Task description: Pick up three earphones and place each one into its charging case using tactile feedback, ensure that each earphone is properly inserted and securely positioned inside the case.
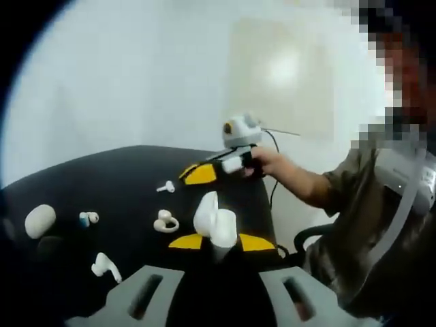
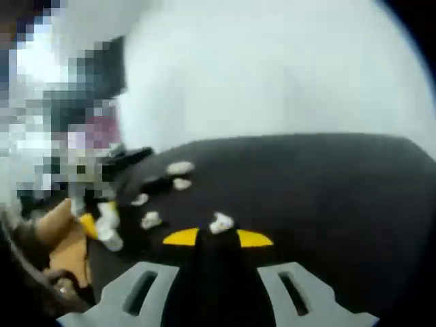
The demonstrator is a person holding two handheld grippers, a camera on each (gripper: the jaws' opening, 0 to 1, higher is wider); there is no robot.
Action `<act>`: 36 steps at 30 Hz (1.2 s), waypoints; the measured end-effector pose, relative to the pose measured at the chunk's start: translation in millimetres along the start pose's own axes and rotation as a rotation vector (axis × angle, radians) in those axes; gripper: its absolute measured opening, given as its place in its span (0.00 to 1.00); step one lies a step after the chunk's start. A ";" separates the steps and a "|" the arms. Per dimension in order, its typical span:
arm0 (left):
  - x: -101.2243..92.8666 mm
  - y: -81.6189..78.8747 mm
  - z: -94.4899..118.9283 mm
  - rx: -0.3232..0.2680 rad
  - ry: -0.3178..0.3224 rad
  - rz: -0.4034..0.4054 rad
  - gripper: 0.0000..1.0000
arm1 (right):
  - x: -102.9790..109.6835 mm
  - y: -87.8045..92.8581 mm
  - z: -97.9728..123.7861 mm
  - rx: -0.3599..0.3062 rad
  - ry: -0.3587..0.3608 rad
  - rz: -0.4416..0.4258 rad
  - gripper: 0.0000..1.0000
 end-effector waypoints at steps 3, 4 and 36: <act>0.4 0.1 0.1 0.000 0.000 0.001 0.15 | 10.1 1.9 -9.6 0.019 -0.005 -0.094 0.21; -0.1 0.0 0.0 -0.001 0.001 0.001 0.15 | 12.9 1.7 -12.8 0.014 0.001 -0.082 0.22; -0.5 0.2 0.1 -0.001 -0.001 -0.016 0.15 | 3.4 -11.1 -20.3 0.055 0.079 0.274 0.20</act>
Point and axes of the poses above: the point that each gripper's makers call its tool centre point, and the gripper's own axes: z roughly backward along the fingers, x roughly to its left, y roughly out of its underside, the point moved 9 cm from there along z, roughly backward along the fingers, and after that the axes turned 14 degrees about -z, right-handed, at the moved point
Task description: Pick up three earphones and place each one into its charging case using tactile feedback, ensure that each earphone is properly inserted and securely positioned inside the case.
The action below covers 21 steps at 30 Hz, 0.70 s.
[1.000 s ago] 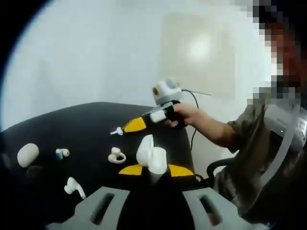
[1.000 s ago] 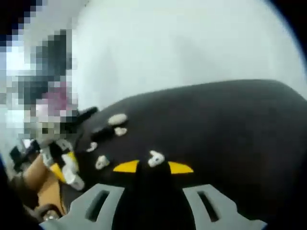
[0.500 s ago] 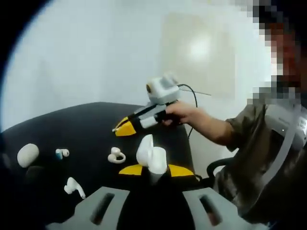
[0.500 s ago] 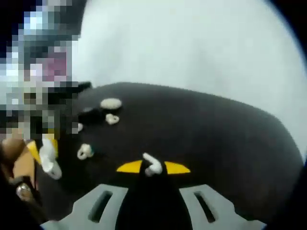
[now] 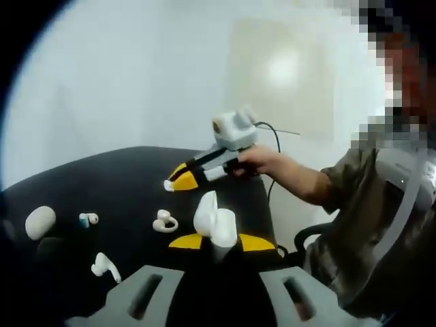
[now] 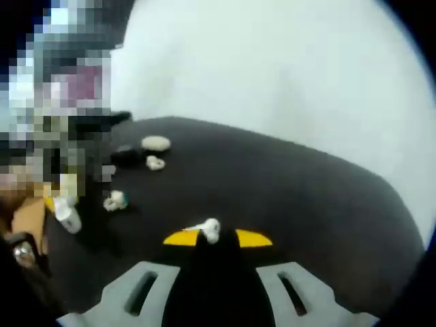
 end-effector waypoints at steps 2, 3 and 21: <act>0.1 0.1 0.2 0.000 0.001 -0.001 0.15 | -4.2 -6.7 4.2 -0.034 -0.054 -0.104 0.20; 0.2 0.1 0.2 0.000 0.001 -0.001 0.15 | -6.4 -9.3 6.5 -0.052 -0.059 -0.146 0.20; -0.8 -0.2 1.1 -0.003 0.011 -0.007 0.15 | -4.9 -5.9 -10.6 -0.032 -0.120 -0.076 0.12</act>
Point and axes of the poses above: the point that each gripper's makers call its tool centre point, and the gripper's own axes: z roughly backward along the fingers, x roughly to its left, y roughly out of its underside, the point moved 9 cm from there along z, roughly backward along the fingers, and after that the axes turned 14 degrees about -z, right-handed, at the moved point
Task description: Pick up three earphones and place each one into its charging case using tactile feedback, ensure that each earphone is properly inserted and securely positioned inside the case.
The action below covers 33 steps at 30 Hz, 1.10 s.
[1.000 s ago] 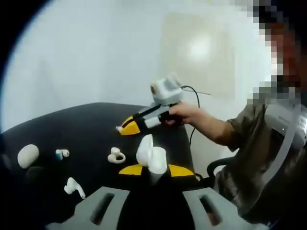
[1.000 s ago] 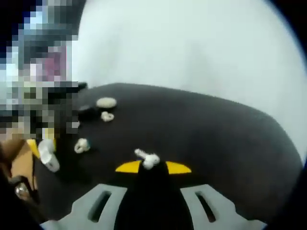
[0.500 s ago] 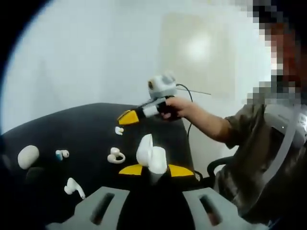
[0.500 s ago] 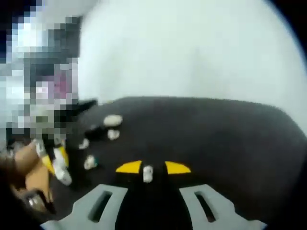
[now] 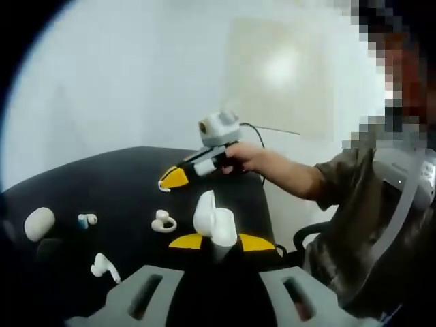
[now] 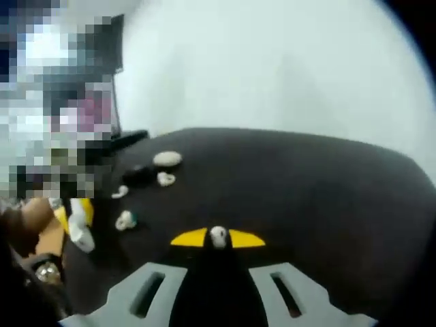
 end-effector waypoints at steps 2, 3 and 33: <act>-0.3 -0.1 -0.1 0.000 0.000 0.001 0.15 | 16.0 -7.2 8.2 -0.082 -0.053 0.063 0.12; -0.1 -0.2 -0.2 0.000 0.000 0.003 0.15 | 29.4 -12.6 14.1 -0.132 -0.103 0.110 0.12; -1.6 1.4 -0.3 0.011 -0.006 -0.035 0.14 | 153.7 40.8 6.2 -0.375 -0.321 1.141 0.12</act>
Point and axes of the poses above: the point that each gripper's makers call its tool centre point, and the gripper's own axes: z roughly backward along the fingers, x roughly to its left, y roughly out of its underside, the point moved 9 cm from there along z, roughly backward along the fingers, and after that the axes turned 14 degrees about -z, right-handed, at the moved point
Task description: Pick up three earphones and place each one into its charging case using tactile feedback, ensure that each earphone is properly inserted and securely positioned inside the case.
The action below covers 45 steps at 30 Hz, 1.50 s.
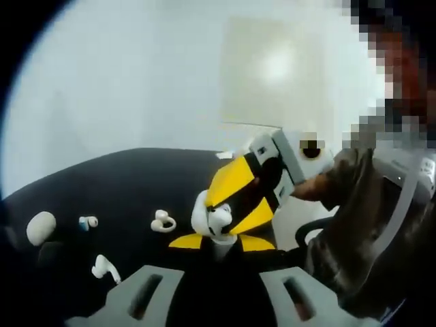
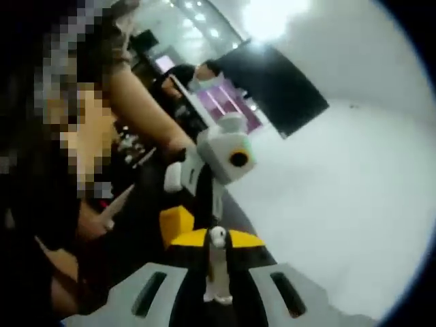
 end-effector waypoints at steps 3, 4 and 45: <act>0.0 -0.2 -0.3 0.001 0.005 0.006 0.15 | -0.6 0.4 2.8 0.005 0.004 -0.020 0.12; -0.1 -0.4 -0.2 0.000 0.006 0.006 0.15 | -1.2 0.6 3.6 0.008 0.005 -0.028 0.13; -0.4 -0.5 0.4 0.001 0.007 0.006 0.15 | -40.1 58.7 38.0 0.096 -0.335 -0.960 0.25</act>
Point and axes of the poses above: the point that each gripper's makers call its tool centre point, and the gripper's own axes: z roughly backward along the fingers, x roughly to its left, y roughly out of its underside, the point moved 9 cm from there along z, roughly backward along the fingers, and after that the axes turned 14 degrees about -z, right-handed, at the moved point
